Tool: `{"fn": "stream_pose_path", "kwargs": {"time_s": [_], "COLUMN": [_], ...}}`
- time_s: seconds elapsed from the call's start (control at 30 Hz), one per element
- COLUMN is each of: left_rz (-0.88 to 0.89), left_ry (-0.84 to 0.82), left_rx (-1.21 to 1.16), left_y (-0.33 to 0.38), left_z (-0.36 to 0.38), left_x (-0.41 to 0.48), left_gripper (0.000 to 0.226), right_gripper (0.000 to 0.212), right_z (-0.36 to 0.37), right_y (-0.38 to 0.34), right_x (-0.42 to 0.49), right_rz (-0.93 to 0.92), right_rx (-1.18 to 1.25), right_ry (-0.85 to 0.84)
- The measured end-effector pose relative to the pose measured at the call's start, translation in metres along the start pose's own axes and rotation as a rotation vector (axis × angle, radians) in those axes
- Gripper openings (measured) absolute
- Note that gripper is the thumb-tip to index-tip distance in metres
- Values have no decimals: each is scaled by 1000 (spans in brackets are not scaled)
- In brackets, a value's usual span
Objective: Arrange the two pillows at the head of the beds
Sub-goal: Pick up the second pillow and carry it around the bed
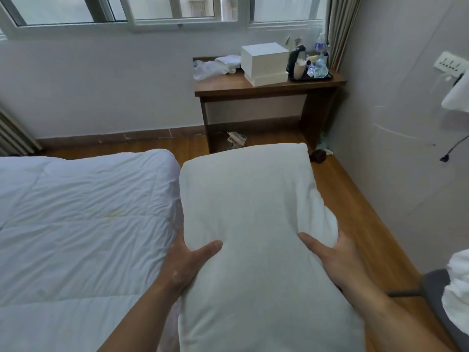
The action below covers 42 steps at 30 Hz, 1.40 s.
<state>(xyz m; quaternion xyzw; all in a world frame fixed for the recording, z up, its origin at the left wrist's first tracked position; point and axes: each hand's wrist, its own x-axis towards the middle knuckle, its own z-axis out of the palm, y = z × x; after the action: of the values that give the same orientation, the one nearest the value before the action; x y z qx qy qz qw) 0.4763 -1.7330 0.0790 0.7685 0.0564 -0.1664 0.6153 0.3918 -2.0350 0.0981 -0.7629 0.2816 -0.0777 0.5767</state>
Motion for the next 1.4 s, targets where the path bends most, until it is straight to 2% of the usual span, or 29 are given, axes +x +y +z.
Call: {"fn": "stream_pose_path", "kwargs": {"time_s": [0.1,0.27,0.6,0.83,1.0,1.17,1.3,1.4], "left_rz": [-21,-32,-96,-112,-94,-87,-93,-109], "left_ry": [41,120,244,261,241,246,266,299], "left_rx": [-2,-2,-31,-70,-79,-80,-99,-111], "left_y": [10,36,100,126,150,173,185,196], "left_z": [-16,-38,-80,-121,-174,-217,-236,-249], "left_x": [49,141,307,428,528,608,663,713], "left_gripper": [83,86,87,94,88,94,83,91], "right_gripper": [101,73,51,54,56,62,69,66], "right_z": [32,89,187,269,336,395,436,469], "right_y": [-17,-49,-142,-192,-240,-279,-300,-315], "right_x": [49,148,333,436,507,564,618,668], "right_rz": [5,27,31,23,-3,-31,-26,-49], "right_rx": [2,14,-22,-83,-114,-147,-190,-201], "right_ry": [-42,-144,-280,-280,-248,-238,-245,-287]}}
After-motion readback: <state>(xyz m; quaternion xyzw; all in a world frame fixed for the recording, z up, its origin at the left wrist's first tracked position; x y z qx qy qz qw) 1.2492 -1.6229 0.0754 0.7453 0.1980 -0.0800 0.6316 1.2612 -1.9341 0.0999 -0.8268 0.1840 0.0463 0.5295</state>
